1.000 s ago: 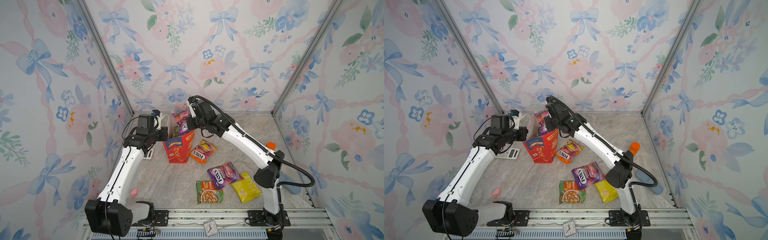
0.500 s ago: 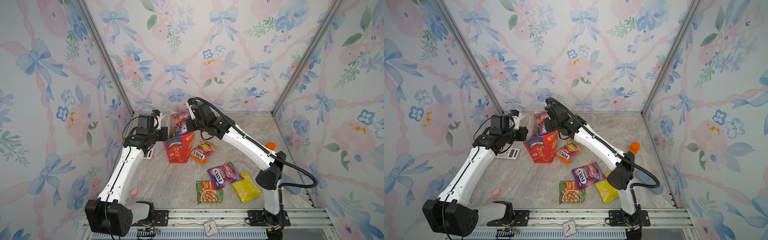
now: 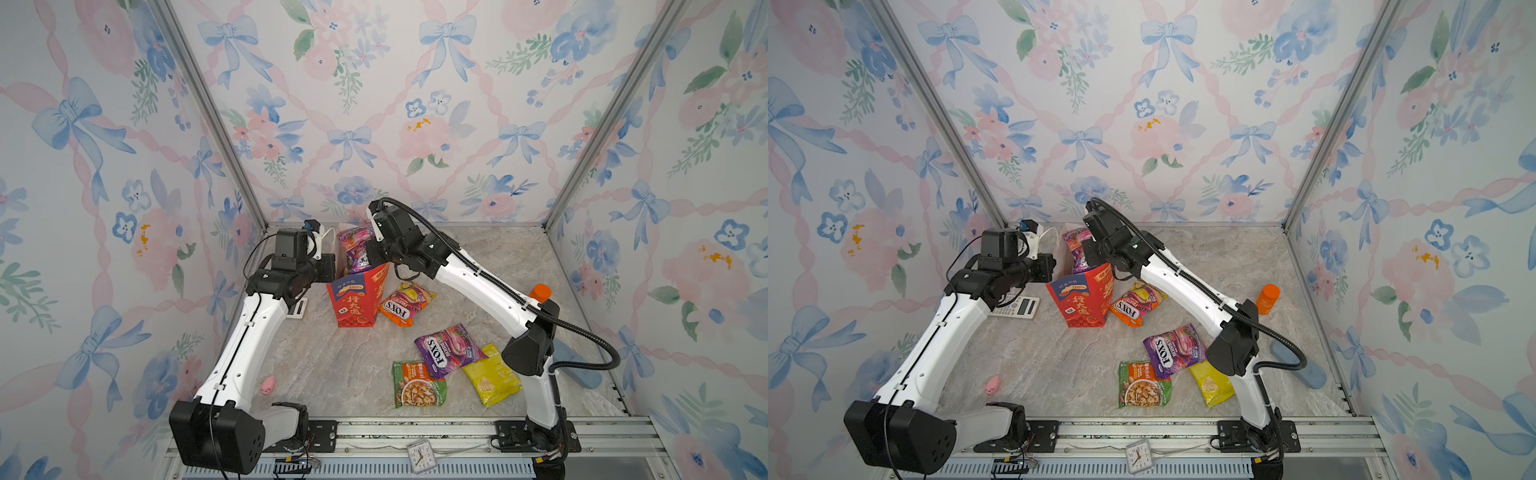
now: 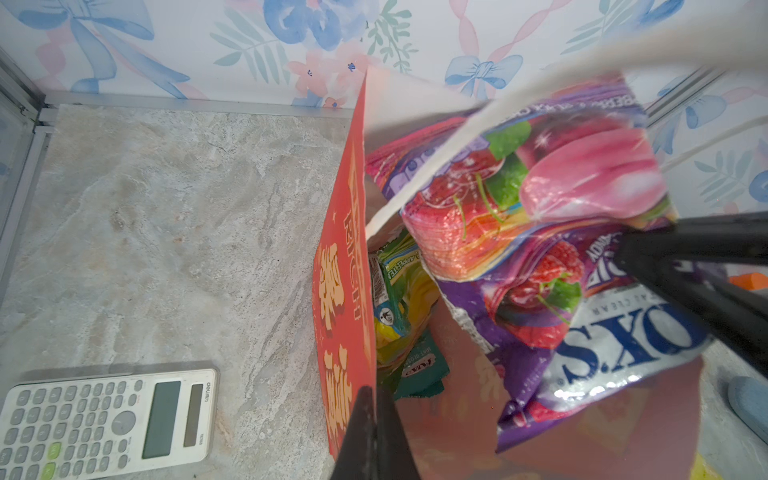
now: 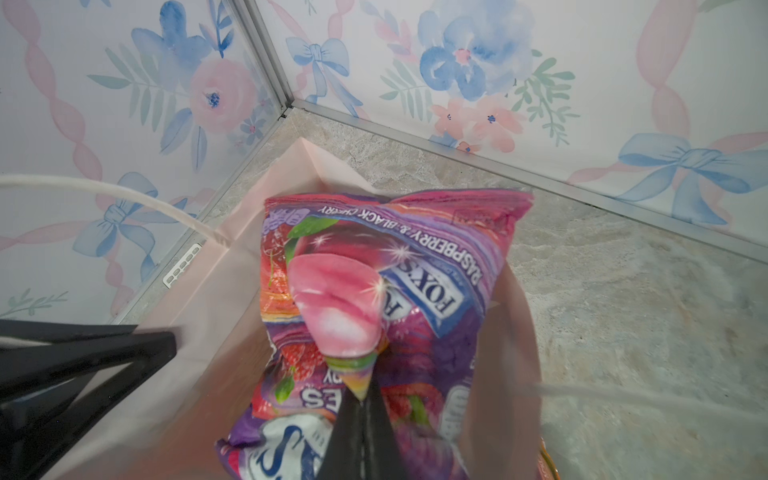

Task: Place the snacks into the paper bag
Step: 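Lower the purple packet into the bag and open the right gripper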

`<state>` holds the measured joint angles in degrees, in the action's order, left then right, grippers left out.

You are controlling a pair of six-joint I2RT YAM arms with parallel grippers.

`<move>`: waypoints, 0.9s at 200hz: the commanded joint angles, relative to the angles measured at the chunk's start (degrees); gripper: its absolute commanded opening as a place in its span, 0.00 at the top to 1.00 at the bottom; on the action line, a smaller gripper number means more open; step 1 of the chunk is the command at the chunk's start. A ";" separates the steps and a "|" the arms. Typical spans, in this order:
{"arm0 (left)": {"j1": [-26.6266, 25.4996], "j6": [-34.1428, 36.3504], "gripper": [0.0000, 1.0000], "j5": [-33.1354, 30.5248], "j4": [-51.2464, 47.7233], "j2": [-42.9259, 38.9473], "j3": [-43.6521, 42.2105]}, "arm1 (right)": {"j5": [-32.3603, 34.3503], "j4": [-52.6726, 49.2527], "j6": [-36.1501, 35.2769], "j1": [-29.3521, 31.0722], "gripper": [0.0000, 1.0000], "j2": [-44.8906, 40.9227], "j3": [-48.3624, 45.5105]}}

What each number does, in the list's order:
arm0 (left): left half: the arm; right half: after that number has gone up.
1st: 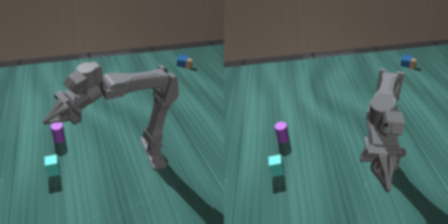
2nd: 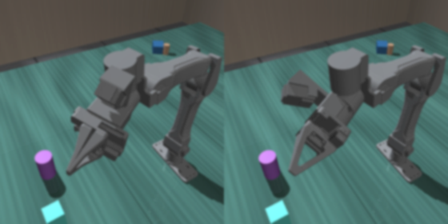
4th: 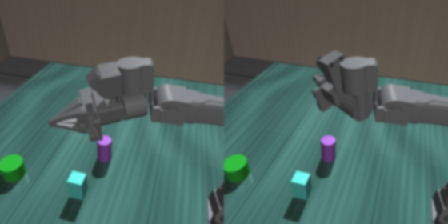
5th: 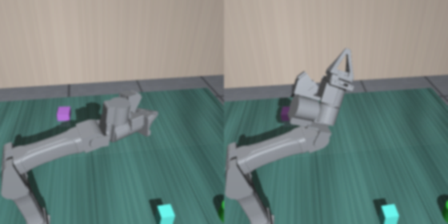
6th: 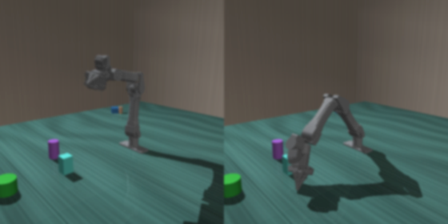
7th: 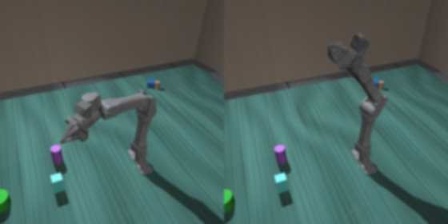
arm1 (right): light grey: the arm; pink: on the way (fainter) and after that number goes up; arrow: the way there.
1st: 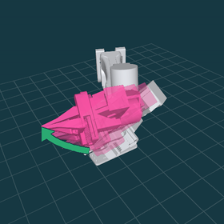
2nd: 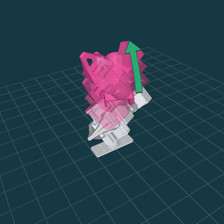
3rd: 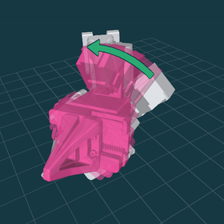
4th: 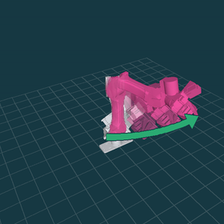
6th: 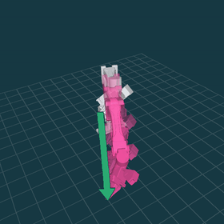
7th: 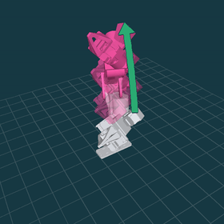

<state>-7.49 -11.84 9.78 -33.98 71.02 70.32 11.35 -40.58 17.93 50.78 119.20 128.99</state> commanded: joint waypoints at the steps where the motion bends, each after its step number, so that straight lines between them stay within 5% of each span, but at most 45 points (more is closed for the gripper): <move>1: -0.05 -0.21 1.00 -0.60 -1.00 -1.41 -0.72 | 1.90 0.68 0.61 0.46 1.00 -1.73 0.25; 89: -0.07 -0.21 1.00 -0.61 -1.00 -1.41 -0.97 | -2.12 0.07 2.32 0.37 1.00 3.90 6.02; 101: -0.07 -0.21 1.00 -0.59 -0.96 -1.37 -0.93 | -3.10 -0.24 2.69 0.37 0.92 4.92 7.33; 134: -0.06 -0.13 1.00 -0.69 -0.92 -1.28 -0.80 | -5.85 -0.38 2.62 0.37 0.52 4.66 10.02; 180: 0.05 0.06 1.00 -1.08 -0.92 -1.31 -0.87 | -8.27 6.36 1.31 0.30 0.23 -3.49 4.14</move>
<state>-7.49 -11.81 9.21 -34.00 70.91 70.24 5.17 -38.89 20.01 50.78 122.56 135.26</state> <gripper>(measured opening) 0.048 0.723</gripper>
